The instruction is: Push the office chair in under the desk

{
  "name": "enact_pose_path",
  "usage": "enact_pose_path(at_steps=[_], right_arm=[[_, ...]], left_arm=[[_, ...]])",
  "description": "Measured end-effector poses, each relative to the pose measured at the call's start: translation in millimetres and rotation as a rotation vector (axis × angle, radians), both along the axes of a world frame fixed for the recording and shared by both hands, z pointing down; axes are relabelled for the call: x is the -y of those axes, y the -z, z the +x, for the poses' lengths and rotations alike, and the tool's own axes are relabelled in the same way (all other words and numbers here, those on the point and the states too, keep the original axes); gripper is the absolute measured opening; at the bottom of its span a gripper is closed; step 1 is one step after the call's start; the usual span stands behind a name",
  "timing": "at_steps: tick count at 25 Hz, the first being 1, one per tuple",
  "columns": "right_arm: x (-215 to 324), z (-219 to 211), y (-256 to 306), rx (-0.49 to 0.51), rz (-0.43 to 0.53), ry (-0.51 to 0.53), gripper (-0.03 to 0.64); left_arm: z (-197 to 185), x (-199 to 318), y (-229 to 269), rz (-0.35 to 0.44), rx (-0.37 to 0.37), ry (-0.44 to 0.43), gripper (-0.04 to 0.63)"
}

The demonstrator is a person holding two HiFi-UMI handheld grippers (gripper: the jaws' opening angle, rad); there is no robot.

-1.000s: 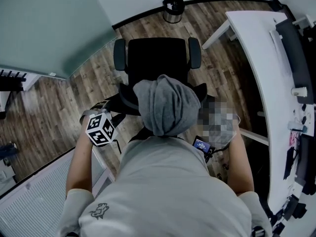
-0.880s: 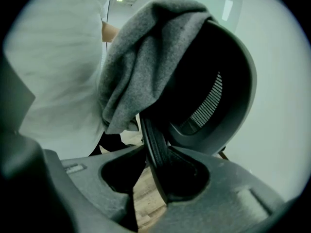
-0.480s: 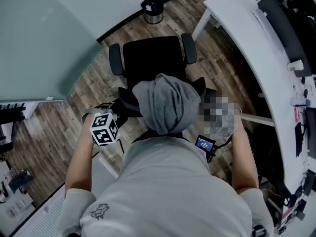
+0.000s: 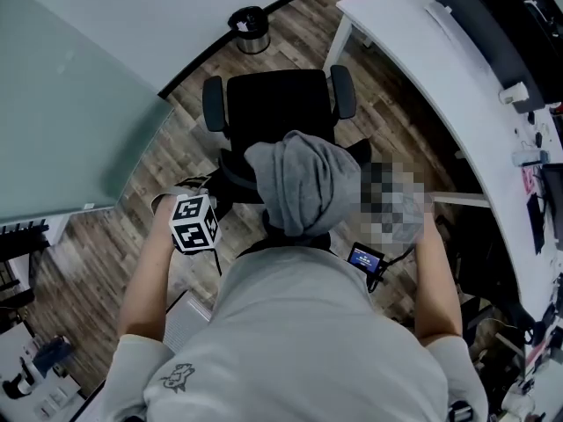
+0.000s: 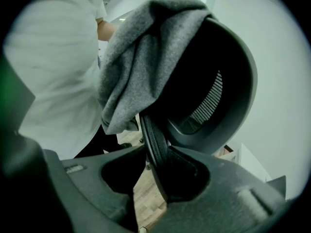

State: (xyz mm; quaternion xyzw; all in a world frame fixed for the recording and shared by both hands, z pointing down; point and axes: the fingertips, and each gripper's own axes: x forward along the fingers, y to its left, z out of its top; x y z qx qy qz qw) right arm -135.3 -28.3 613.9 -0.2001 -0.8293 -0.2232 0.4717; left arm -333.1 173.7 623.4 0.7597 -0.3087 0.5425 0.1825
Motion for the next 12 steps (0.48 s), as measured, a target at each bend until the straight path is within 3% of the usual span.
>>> enact_pose_path(at_steps=[5,12], right_arm=[[15.9,17.1,-1.5,-0.004,0.006,-0.1,0.132],[44.5,55.4,-0.2,0.002,0.011,-0.202,0.133]], left_arm=[[4.3,30.4,-1.2,0.003,0.008,-0.1,0.117],[23.8,82.9,-0.8,0.018,0.015,-0.177,0.112]])
